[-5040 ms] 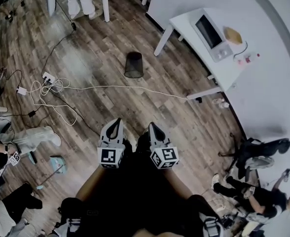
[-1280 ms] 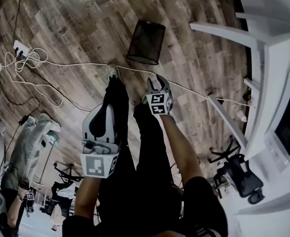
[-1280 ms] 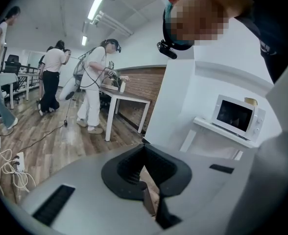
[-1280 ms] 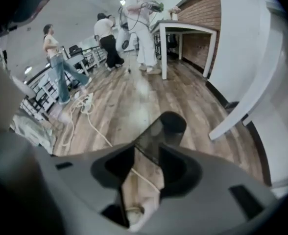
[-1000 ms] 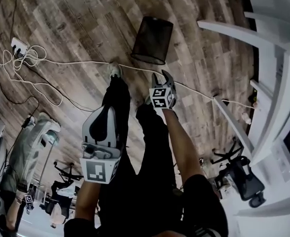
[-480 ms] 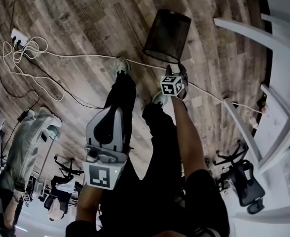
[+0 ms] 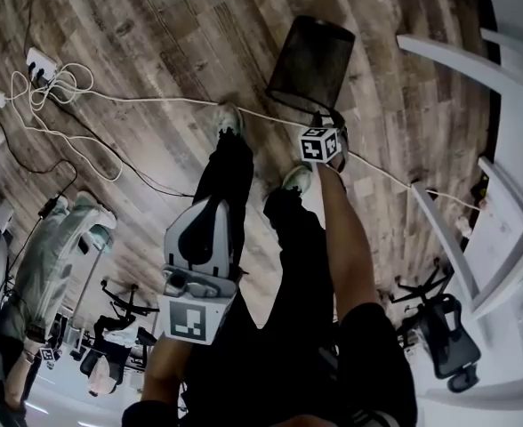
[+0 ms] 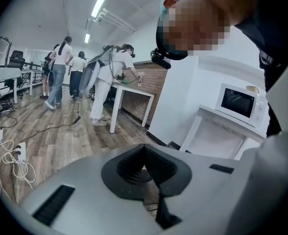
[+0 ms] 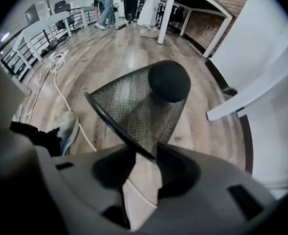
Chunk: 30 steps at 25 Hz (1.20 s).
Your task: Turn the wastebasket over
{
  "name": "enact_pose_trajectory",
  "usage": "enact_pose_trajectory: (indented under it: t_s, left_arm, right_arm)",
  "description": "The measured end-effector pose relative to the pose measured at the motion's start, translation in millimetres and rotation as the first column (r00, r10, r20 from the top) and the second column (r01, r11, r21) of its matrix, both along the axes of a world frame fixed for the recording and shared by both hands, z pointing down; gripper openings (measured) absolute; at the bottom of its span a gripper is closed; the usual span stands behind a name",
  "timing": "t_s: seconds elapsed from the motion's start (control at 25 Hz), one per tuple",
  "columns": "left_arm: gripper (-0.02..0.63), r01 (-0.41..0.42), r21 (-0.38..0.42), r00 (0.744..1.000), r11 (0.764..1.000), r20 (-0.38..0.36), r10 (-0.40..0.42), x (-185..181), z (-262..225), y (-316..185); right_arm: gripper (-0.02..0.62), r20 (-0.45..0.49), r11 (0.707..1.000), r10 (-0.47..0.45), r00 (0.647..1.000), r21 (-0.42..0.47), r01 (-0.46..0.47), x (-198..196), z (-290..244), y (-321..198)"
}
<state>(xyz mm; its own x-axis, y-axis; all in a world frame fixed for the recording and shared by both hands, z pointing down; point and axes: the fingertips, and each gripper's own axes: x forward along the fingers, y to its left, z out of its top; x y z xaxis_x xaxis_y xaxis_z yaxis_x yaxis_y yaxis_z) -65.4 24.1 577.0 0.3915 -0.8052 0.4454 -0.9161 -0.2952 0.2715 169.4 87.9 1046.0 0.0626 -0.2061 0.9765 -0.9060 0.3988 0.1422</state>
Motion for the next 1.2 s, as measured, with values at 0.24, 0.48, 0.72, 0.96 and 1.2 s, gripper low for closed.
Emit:
enact_pose_trajectory:
  t_s: [0.24,0.48,0.72,0.96,1.2]
  left_arm:
    - [0.035,-0.006,-0.006,1.0,1.0,0.01,0.006,0,-1,2]
    - [0.035,0.008,-0.022,1.0,1.0,0.015,-0.008,-7,-3,4]
    - [0.035,0.03,-0.047,0.999,0.998,0.018,-0.029,-14,4,4]
    - [0.035,0.034,-0.058,0.999,0.998,0.019,-0.032,-15,11,1]
    - [0.035,0.037,-0.068,0.999,0.997,0.004,-0.036,-11,12,-6]
  right_arm:
    - [0.125,0.055,1.0,0.021,0.998,-0.005,-0.021,3,-11,-6]
    - [0.091,0.097,0.995,0.101,0.99,-0.002,-0.101,3,-28,-15]
    - [0.07,0.148,0.987,0.16,0.976,-0.012,-0.16,2,-43,-19]
    - [0.061,0.185,0.965,0.263,0.947,-0.025,-0.263,11,-53,-22]
    - [0.06,0.231,0.935,0.351,0.907,-0.042,-0.352,14,-67,-29]
